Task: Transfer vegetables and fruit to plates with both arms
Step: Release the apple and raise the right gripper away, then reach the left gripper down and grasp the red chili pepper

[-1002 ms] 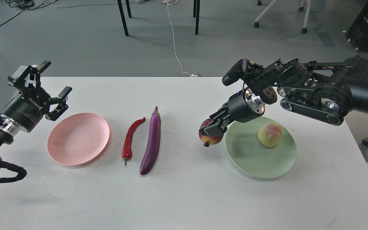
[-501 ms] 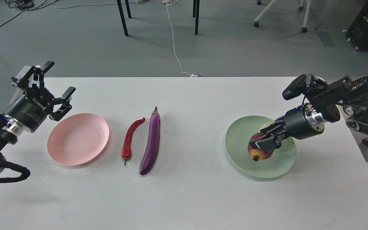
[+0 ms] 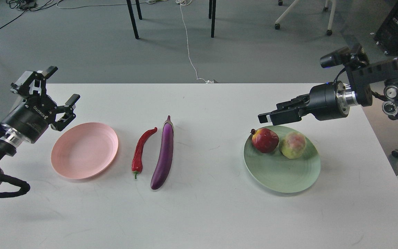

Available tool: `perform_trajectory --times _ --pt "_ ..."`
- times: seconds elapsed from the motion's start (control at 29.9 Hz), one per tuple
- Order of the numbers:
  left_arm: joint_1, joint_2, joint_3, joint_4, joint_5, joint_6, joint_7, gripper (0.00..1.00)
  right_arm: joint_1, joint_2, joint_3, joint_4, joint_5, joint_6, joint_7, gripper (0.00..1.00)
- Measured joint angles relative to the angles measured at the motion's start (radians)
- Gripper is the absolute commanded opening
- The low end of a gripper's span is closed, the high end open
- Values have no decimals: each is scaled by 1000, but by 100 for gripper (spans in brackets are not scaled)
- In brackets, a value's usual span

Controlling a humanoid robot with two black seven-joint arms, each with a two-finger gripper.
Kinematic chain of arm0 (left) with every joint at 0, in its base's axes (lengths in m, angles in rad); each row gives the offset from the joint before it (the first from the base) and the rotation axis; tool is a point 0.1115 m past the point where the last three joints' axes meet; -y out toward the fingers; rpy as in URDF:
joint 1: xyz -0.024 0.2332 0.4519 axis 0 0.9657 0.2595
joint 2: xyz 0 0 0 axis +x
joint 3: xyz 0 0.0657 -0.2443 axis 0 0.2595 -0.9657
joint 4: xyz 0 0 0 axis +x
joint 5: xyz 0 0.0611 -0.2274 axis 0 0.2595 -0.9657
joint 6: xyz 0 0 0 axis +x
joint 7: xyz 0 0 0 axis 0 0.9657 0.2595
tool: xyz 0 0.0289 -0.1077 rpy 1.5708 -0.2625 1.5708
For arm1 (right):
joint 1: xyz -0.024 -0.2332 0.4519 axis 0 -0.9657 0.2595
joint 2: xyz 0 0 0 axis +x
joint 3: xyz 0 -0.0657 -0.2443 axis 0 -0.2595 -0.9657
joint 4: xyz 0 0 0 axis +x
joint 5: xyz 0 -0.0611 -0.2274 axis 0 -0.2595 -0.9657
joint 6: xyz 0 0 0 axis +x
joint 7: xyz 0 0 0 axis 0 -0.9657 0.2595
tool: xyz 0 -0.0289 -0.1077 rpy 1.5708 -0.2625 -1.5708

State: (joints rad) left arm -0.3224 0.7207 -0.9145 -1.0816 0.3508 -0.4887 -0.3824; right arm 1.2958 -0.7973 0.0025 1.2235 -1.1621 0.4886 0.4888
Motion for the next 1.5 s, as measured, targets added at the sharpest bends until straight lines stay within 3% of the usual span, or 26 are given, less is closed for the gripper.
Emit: perform_trajectory --times 0.2,0.33,0.53,0.73,0.87,1.07,1.2,1.37,1.5 --pt "-9 13 5 -57 105 0 0 98 -138 7 47 -80 598 -82 0 98" --pt "-12 13 3 -111 293 0 -2 99 -317 59 170 -119 855 -130 0 98" --pt "-28 -4 -1 -236 769 0 -25 99 -644 178 532 -203 949 -129 0 98" --pt "-157 -79 48 -263 1374 5 -26 98 -745 188 620 -200 952 -124 0 98" --pt "-306 -161 203 -169 1615 26 -24 98 -751 168 643 -198 953 -123 0 98" --pt "-460 -266 455 79 1689 140 -18 98 -752 135 649 -183 953 -122 0 98" --pt "-487 -304 500 204 1696 159 -18 96 -757 117 651 -174 953 -122 0 98" --pt "-490 -306 525 243 1713 161 -13 93 -765 112 652 -173 953 -122 0 98" --pt "-482 -300 535 256 1738 162 -12 80 -768 112 652 -173 953 -122 0 98"
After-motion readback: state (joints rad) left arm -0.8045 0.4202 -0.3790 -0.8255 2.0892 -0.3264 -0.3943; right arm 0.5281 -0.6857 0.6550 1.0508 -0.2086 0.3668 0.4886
